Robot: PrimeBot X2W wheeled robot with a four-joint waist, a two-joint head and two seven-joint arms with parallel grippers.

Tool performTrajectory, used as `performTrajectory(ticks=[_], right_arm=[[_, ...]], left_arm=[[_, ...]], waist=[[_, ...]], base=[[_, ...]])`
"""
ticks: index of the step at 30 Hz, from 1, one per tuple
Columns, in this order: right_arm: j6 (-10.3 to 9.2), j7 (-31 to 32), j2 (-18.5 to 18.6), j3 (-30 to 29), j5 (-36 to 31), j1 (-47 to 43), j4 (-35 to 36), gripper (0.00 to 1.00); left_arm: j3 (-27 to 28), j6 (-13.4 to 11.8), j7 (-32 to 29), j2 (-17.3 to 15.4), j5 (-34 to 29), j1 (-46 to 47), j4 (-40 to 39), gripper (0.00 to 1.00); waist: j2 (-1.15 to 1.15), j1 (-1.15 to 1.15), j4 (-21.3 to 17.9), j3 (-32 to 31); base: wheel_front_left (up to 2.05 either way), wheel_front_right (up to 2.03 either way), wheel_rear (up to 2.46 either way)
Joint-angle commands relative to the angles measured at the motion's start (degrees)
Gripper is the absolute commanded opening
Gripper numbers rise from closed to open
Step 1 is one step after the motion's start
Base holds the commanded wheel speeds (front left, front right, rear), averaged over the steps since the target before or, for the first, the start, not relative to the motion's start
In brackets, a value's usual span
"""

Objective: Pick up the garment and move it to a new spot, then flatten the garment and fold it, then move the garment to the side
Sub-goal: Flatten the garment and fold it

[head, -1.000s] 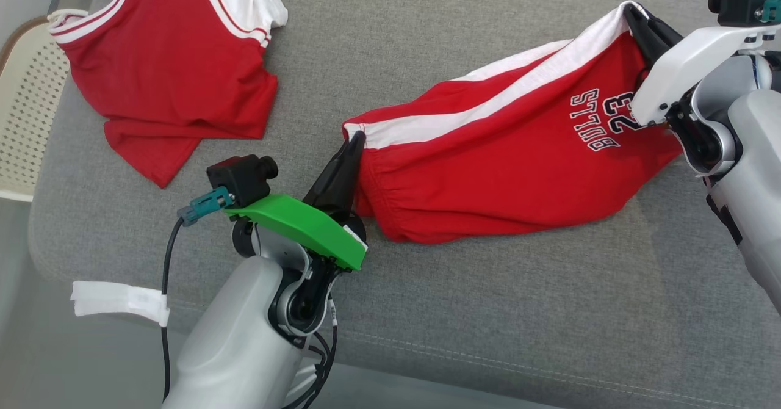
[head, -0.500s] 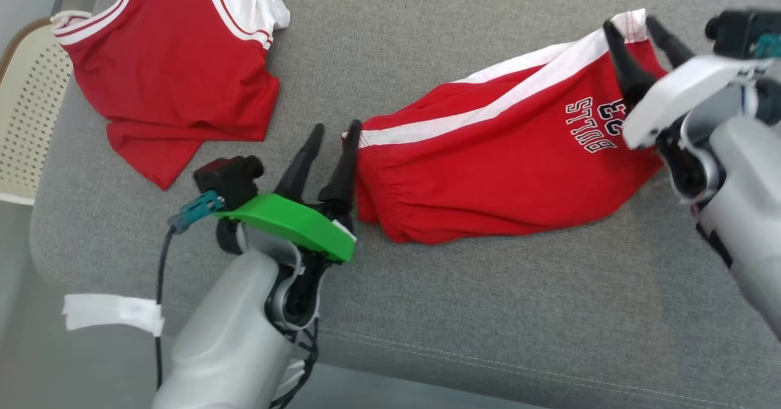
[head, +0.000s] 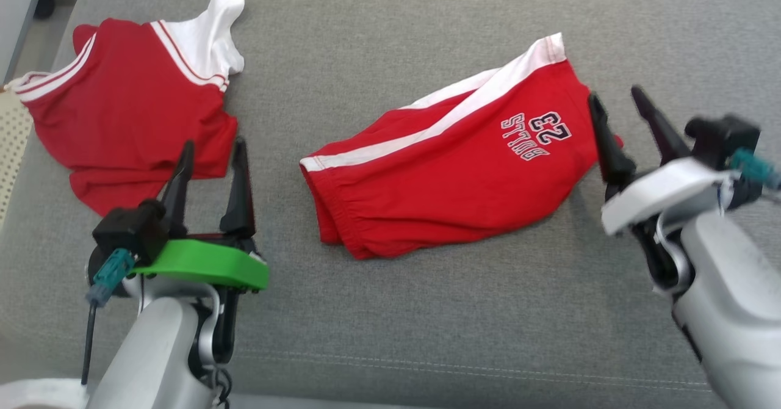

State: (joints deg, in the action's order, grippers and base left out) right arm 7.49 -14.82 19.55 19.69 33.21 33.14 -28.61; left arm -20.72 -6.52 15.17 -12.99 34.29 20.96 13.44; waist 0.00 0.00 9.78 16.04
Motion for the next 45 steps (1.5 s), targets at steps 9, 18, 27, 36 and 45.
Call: performTrajectory(ticks=[9,18,27,36,45], right_arm=[[0.00,-0.33,-7.06,-7.69,-11.99,-14.86,9.74,1.00],[0.00,-0.33,-8.55,-8.47,-15.03,-19.74,10.43,1.00],[0.00,-0.08,-8.68,-8.62,-15.12,-18.80,10.15,1.00],[0.00,1.23,-6.94,-8.77,-13.18,-13.97,7.94,1.00],[0.00,4.89,-2.50,-4.06,-9.09,-0.83,-7.45,1.00]], left_arm=[[2.57,-3.28,0.04,-3.71,-7.29,-9.10,-1.88,1.00],[2.61,-4.26,0.04,-4.10,-7.85,-13.30,-2.29,1.00],[2.14,-5.09,-0.87,-3.45,-7.11,-13.28,-3.04,1.00],[1.65,-4.93,-0.88,-2.49,-6.42,-11.22,-3.20,1.00],[-0.70,-3.15,-0.65,-0.49,-7.36,-6.86,-2.43,1.00]], waist=[[0.00,0.00,-5.54,-6.52],[0.00,0.00,-6.15,-8.26],[0.00,0.00,-5.69,-8.29],[0.00,0.00,-3.91,-6.65],[0.00,0.00,1.26,-0.79]], base=[[0.00,0.00,0.00],[0.00,0.00,0.00],[0.00,0.00,0.00],[0.00,0.00,0.00],[0.00,0.00,0.00]])
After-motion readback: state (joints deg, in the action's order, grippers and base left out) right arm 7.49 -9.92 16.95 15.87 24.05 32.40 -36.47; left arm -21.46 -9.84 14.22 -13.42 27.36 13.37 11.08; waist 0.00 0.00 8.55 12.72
